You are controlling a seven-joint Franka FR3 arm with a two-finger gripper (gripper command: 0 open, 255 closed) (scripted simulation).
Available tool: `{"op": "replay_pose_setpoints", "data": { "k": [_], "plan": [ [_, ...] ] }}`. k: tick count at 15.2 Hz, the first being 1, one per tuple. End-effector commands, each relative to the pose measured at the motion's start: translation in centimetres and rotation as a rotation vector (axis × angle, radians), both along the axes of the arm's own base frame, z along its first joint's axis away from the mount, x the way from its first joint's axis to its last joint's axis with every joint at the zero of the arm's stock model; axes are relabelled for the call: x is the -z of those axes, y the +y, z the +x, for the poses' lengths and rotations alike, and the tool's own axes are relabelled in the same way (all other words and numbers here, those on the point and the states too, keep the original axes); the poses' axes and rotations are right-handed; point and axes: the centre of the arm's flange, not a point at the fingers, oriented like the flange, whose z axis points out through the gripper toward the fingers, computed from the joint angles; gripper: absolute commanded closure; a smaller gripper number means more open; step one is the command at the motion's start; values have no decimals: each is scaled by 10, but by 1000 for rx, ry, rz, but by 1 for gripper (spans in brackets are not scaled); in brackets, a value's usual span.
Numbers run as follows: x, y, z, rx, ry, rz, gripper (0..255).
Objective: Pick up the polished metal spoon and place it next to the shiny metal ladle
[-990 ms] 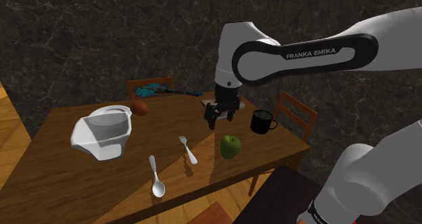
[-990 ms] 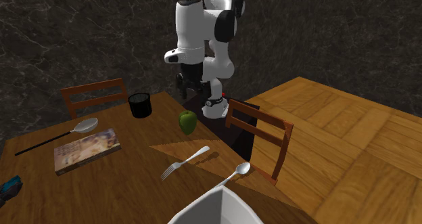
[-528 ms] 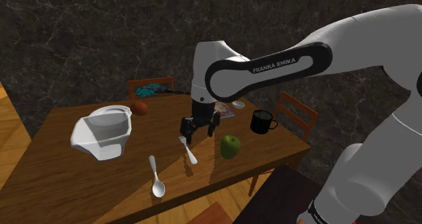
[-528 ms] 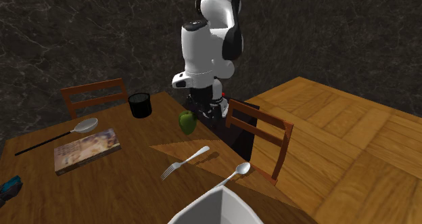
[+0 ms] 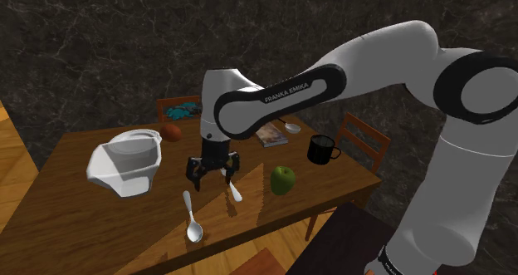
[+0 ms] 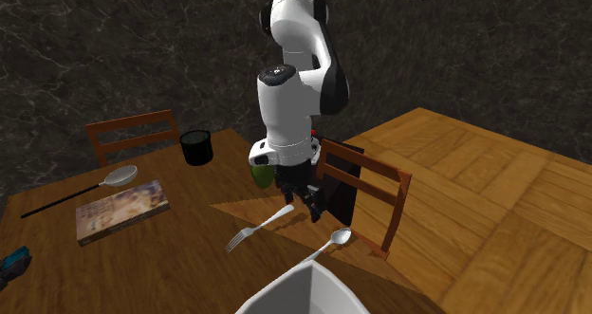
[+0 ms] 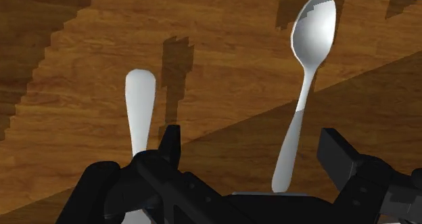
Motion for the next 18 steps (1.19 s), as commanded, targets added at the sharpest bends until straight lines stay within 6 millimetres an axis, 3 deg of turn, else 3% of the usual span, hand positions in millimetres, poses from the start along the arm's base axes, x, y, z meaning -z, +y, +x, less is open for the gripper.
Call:
{"op": "replay_pose_setpoints", "data": {
  "k": [1,5,12,18],
  "plan": [
    [15,16,13,27,14,18,0],
    [38,46,40,73,38,51,0],
    [74,53,37,73,38,51,0],
    [77,54,37,73,38,51,0]
  ]
}}
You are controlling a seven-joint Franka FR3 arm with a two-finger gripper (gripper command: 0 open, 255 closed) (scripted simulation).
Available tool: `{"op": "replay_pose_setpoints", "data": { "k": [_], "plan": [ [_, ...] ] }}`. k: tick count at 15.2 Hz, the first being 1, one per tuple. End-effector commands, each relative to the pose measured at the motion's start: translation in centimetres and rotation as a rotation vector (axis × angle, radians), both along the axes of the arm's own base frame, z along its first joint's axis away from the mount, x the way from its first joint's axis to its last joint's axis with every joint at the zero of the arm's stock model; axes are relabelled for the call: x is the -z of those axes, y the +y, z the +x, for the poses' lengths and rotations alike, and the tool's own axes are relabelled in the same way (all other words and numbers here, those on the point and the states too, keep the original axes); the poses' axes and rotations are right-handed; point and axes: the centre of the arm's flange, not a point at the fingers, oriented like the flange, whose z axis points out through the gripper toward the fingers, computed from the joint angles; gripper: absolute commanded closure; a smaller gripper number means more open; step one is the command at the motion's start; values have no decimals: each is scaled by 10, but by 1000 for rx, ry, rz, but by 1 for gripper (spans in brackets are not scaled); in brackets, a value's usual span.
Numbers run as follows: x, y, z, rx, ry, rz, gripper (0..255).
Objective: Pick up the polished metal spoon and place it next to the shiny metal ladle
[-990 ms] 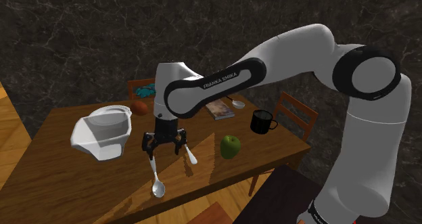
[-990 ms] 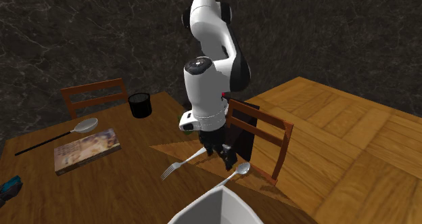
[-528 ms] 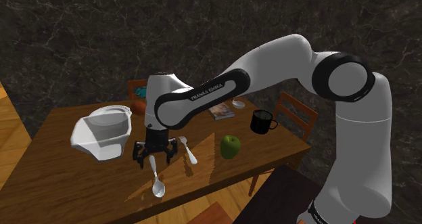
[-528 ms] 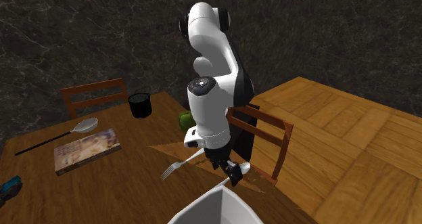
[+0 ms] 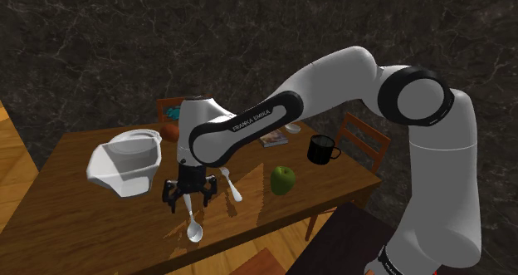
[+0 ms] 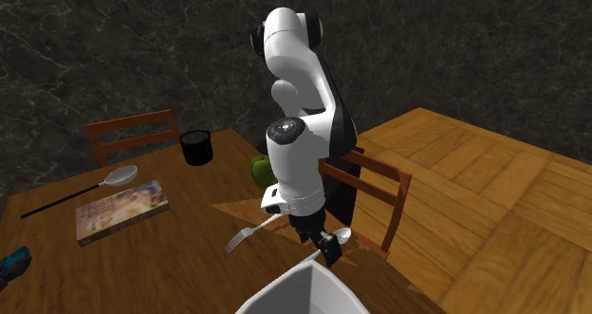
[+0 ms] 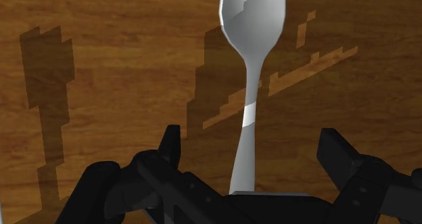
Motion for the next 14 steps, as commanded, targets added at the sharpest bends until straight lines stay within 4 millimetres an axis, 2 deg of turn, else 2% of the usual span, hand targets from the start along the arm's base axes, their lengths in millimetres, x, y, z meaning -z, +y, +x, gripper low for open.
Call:
{"op": "replay_pose_setpoints", "data": {
  "k": [1,2,3,12,14],
  "plan": [
    [0,0,0,0,0,0,0],
    [0,0,0,0,0,0,0],
    [0,0,0,0,0,0,255],
    [0,0,0,0,0,0,255],
    [-10,0,0,0,0,0,255]
  ]
}}
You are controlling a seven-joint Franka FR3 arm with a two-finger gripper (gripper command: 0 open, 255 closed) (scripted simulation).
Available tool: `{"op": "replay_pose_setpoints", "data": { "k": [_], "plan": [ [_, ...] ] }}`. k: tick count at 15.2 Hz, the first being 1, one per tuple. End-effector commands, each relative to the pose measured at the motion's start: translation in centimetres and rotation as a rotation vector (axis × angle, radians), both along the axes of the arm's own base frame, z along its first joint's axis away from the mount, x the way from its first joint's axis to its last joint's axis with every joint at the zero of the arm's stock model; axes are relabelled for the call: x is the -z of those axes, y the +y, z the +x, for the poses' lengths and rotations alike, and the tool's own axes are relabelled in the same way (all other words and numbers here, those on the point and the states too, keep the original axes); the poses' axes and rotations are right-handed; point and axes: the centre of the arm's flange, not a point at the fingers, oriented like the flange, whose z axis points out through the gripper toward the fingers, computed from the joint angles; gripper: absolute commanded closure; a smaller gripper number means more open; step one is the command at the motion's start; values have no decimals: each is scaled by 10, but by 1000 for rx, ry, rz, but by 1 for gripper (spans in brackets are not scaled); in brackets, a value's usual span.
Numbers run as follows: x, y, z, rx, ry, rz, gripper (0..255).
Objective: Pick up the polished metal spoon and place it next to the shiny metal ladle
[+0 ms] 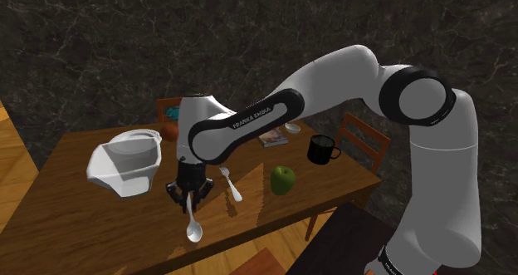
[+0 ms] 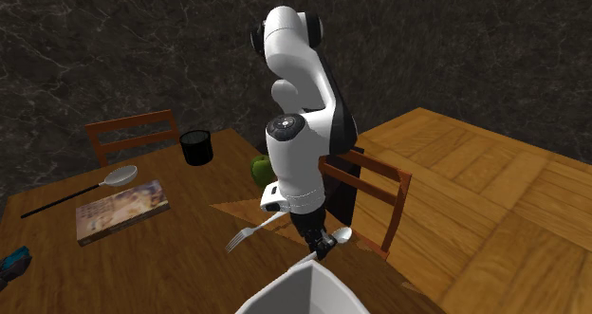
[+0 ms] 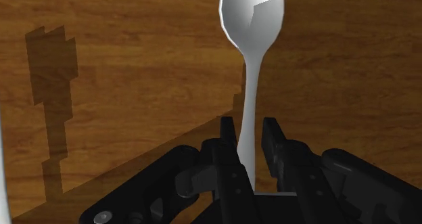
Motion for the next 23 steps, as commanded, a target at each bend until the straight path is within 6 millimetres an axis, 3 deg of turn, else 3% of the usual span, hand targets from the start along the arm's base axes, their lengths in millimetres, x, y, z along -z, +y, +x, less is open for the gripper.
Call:
{"op": "replay_pose_setpoints", "data": {
  "k": [1,20,23],
  "plan": [
    [-8,0,-1,0,1,0,255],
    [-104,0,-1,0,1,0,255],
    [-104,-40,0,0,1,0,255]
  ]
}}
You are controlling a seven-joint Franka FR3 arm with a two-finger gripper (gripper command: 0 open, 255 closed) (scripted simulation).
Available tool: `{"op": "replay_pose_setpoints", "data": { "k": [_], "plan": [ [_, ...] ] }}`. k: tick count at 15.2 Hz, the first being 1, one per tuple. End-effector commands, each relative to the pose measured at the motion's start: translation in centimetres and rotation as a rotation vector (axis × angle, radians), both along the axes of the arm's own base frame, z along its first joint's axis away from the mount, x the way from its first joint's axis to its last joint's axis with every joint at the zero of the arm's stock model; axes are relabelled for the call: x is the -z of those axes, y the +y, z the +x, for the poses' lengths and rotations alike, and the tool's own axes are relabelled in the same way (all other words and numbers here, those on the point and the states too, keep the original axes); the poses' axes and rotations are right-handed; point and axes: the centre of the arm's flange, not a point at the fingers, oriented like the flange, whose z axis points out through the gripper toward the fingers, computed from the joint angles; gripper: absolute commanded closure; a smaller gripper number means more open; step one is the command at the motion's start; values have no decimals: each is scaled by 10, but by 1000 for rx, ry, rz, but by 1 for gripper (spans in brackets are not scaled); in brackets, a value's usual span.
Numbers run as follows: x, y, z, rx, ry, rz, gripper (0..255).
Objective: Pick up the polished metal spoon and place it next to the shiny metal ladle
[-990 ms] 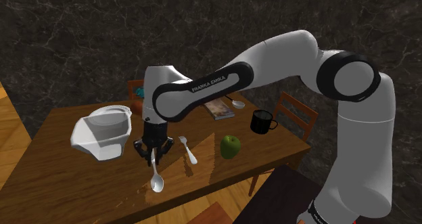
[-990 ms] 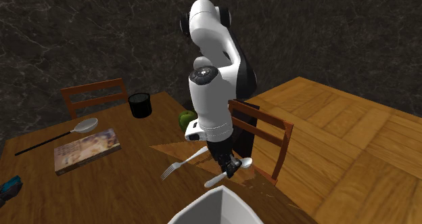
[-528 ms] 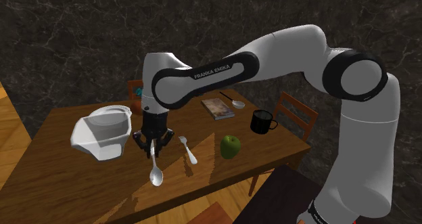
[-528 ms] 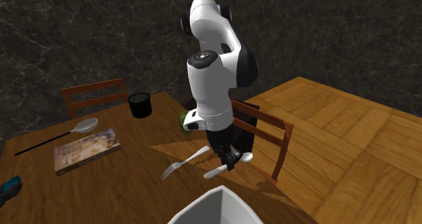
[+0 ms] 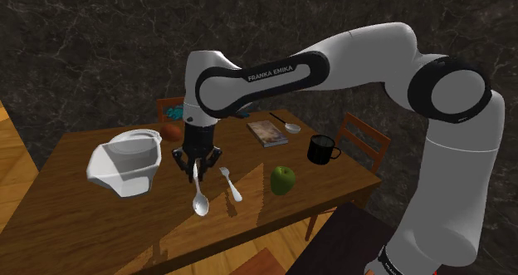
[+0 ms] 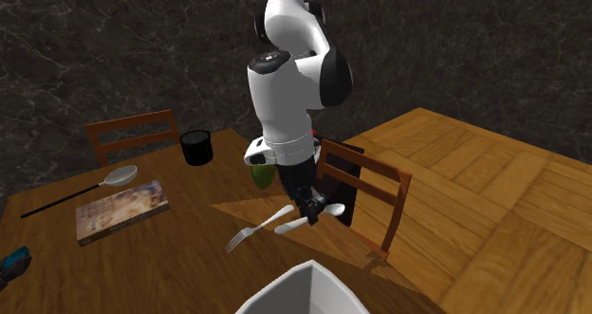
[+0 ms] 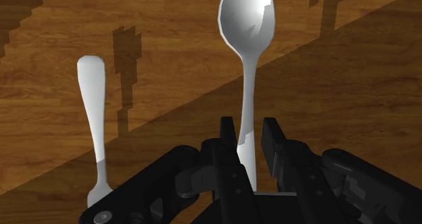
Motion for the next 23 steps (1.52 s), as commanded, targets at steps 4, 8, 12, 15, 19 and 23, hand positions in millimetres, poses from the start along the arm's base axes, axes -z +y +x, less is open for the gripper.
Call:
{"op": "replay_pose_setpoints", "data": {
  "k": [4,8,12,15,19,23],
  "plan": [
    [1,-64,2,-1,0,0,255],
    [1,-117,3,-1,0,0,255],
    [1,-170,4,-1,0,0,255],
    [1,-209,5,-1,0,0,255],
    [1,-262,6,-1,0,0,255],
    [1,-315,7,-1,0,0,255]
  ]
}}
